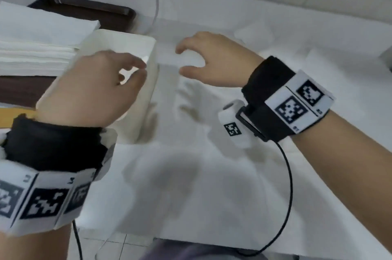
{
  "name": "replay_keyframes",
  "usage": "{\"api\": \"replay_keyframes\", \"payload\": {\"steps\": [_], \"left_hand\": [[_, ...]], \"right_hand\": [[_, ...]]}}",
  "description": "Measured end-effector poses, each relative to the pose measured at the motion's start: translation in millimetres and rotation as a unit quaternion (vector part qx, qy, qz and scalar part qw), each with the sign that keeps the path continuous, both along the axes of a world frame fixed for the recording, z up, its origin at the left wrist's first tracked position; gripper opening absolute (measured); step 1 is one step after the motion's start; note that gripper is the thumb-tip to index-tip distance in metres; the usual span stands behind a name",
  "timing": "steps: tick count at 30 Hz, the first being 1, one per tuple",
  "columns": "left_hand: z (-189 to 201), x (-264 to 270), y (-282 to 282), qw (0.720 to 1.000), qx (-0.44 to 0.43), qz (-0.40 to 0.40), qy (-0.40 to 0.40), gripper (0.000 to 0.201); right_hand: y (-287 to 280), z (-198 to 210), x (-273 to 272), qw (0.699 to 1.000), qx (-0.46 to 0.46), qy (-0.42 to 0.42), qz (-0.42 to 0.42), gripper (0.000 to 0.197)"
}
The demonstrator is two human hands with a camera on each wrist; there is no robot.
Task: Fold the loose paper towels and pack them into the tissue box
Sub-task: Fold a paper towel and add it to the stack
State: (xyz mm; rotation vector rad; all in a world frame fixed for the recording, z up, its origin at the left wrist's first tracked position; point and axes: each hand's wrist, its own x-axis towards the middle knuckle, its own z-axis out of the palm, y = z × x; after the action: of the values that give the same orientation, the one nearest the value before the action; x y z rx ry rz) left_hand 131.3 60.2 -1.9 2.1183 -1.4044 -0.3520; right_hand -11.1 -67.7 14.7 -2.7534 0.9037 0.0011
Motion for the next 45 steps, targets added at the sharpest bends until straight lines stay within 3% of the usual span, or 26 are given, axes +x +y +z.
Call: {"api": "replay_keyframes", "payload": {"steps": [2,5,7,11,13,17,22,24,26,28,31,35,37,39,41,43,45], "left_hand": [[1.6,-32.2,-3.4,0.995,-0.077,-0.058,0.039,0.025],[-12.1,-74.4,-15.5,0.987,-0.075,-0.131,0.062,0.011],[-27.0,-99.6,-25.8,0.98,-0.039,-0.186,0.051,0.011],[-49.9,-133.9,-43.0,0.964,0.066,-0.257,0.006,0.017],[-56.8,-147.5,-50.8,0.952,0.119,-0.28,-0.033,0.026],[-66.6,-170.0,-64.6,0.912,0.233,-0.323,-0.093,0.044],[-68.3,-191.5,-81.1,0.892,0.255,-0.356,-0.113,0.055],[-64.9,-193.3,-89.5,0.904,0.22,-0.358,-0.08,0.059],[-61.1,-192.8,-98.4,0.931,0.151,-0.333,0.007,0.057],[-60.1,-192.1,-107.5,0.952,0.051,-0.265,0.141,0.051],[-59.4,-192.4,-118.4,0.936,-0.025,-0.181,0.301,0.05],[-61.6,-195.6,-122.5,0.893,-0.008,-0.209,0.399,0.038],[-59.1,-198.7,-123.3,0.886,-0.047,-0.212,0.411,0.036],[-56.2,-200.4,-125.1,0.884,-0.107,-0.2,0.409,0.033],[-53.2,-197.9,-126.7,0.88,-0.151,-0.185,0.411,0.021],[-52.1,-192.1,-128.8,0.882,-0.179,-0.175,0.399,0.018],[-53.5,-183.5,-131.9,0.889,-0.198,-0.161,0.38,0.017]], "right_hand": [[2.5,-13.0,-43.4,0.998,0.025,0.022,-0.053,0.037],[8.4,-36.8,-94.1,0.99,0.035,0.072,-0.113,0.032],[17.3,-50.8,-128.7,0.981,0.028,0.129,-0.143,0.035],[36.1,-77.8,-181.3,0.945,0.064,0.27,-0.172,0.06],[38.3,-84.9,-194.0,0.941,0.085,0.272,-0.182,0.061],[30.7,-86.5,-205.6,0.952,0.062,0.224,-0.2,0.045],[18.3,-81.6,-213.4,0.959,0.017,0.216,-0.184,0.029],[10.7,-71.2,-220.3,0.973,-0.004,0.135,-0.186,0.021],[4.1,-57.8,-229.4,0.979,0.007,-0.025,-0.204,0.026],[-0.1,-46.3,-235.7,0.947,0.033,-0.21,-0.242,0.024],[-4.0,-39.1,-235.5,0.872,0.088,-0.396,-0.274,0.011],[-8.5,-37.7,-224.5,0.793,0.157,-0.508,-0.296,0.023],[-9.5,-38.5,-218.9,0.76,0.213,-0.529,-0.311,0.025],[-12.1,-40.3,-215.9,0.747,0.248,-0.53,-0.317,0.024],[-15.6,-44.0,-215.8,0.769,0.227,-0.503,-0.323,0.018],[-18.7,-51.2,-222.0,0.844,0.168,-0.401,-0.313,0.025],[-23.7,-67.2,-233.4,0.94,0.129,-0.18,-0.26,0.048]]}}
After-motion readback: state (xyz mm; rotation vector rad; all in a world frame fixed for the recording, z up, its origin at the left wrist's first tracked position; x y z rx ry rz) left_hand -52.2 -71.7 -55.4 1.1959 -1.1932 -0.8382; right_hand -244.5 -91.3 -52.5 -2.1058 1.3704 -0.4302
